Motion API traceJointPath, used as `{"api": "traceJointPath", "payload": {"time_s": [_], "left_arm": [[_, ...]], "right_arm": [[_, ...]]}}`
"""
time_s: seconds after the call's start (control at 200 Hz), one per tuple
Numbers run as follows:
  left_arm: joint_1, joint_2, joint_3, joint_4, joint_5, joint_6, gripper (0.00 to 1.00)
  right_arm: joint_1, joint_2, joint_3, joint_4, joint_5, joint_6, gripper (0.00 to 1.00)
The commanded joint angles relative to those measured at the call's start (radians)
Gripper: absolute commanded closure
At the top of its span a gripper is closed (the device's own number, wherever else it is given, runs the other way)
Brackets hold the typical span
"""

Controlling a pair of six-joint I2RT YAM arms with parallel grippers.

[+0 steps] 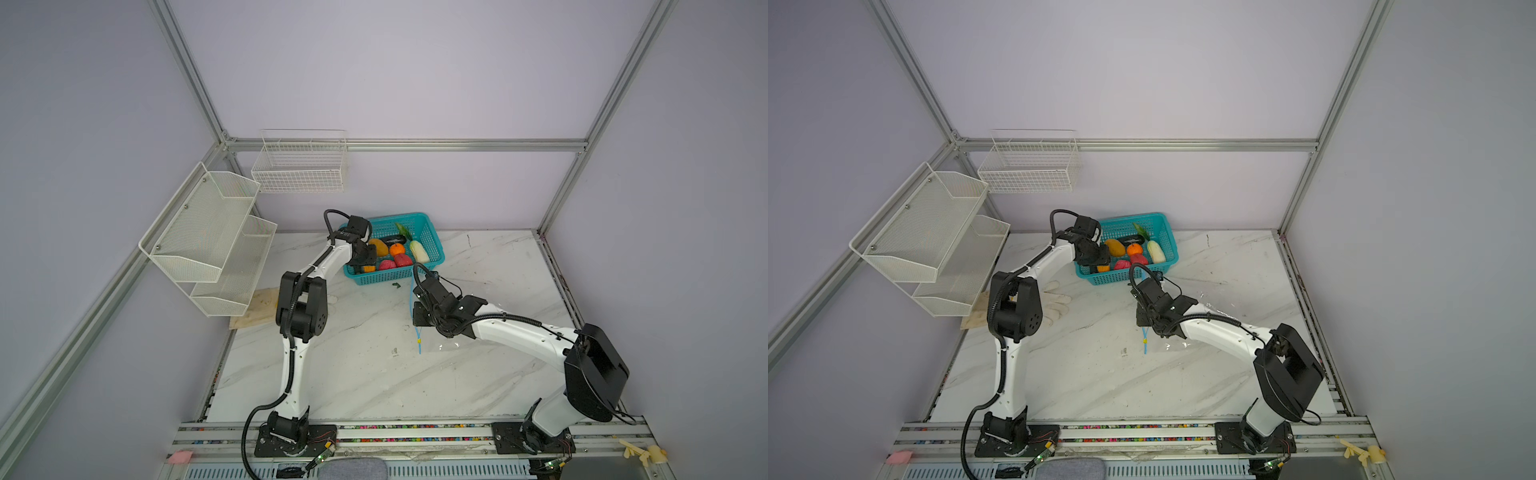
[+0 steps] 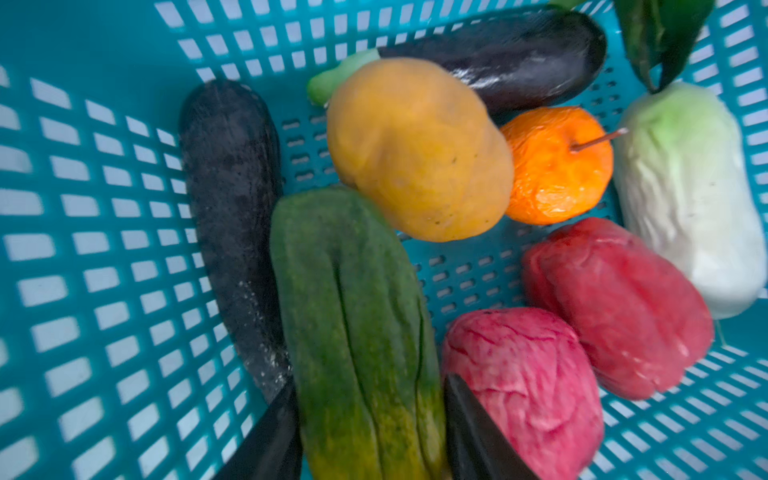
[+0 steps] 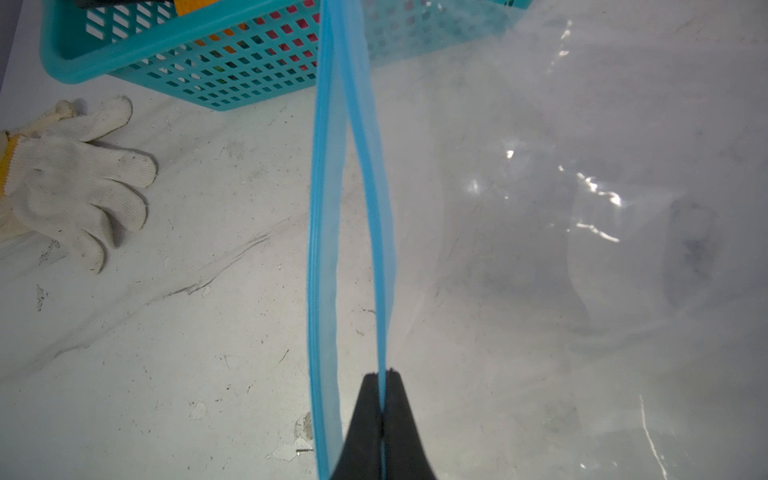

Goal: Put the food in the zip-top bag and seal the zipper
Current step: 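Lower the left gripper onto the green papaya and close it, then lift the green papaya out of the basket with the left gripper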

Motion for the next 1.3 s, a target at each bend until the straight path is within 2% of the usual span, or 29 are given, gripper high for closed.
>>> {"api": "traceJointPath", "payload": {"time_s": [0.0, 0.48, 0.785, 0.93, 1.13, 1.3], "left_arm": [[0.01, -0.084, -0.053, 0.047, 0.025, -0.018, 0.5], [0.026, -0.251, -0.206, 0.1, 0.064, -0.047, 0.52], [0.025, -0.383, -0.294, 0.124, 0.184, -0.09, 0.56], [0.025, -0.465, -0.373, 0.173, 0.3, -0.132, 0.57], [0.023, -0.605, -0.582, 0.36, 0.505, -0.24, 0.59], [0.016, -0.69, -0.725, 0.503, 0.591, -0.337, 0.63]], "right_arm": [[-0.005, -0.038, 0.001, 0.012, 0.005, 0.006, 1.0], [-0.005, -0.042, 0.002, 0.024, -0.007, 0.013, 1.0], [-0.004, -0.038, 0.015, 0.029, -0.022, 0.02, 1.0], [-0.009, -0.039, 0.02, 0.041, -0.038, 0.019, 1.0], [-0.029, -0.063, -0.01, 0.095, -0.093, 0.023, 1.0], [-0.046, -0.074, -0.021, 0.125, -0.13, 0.032, 1.0]]}}
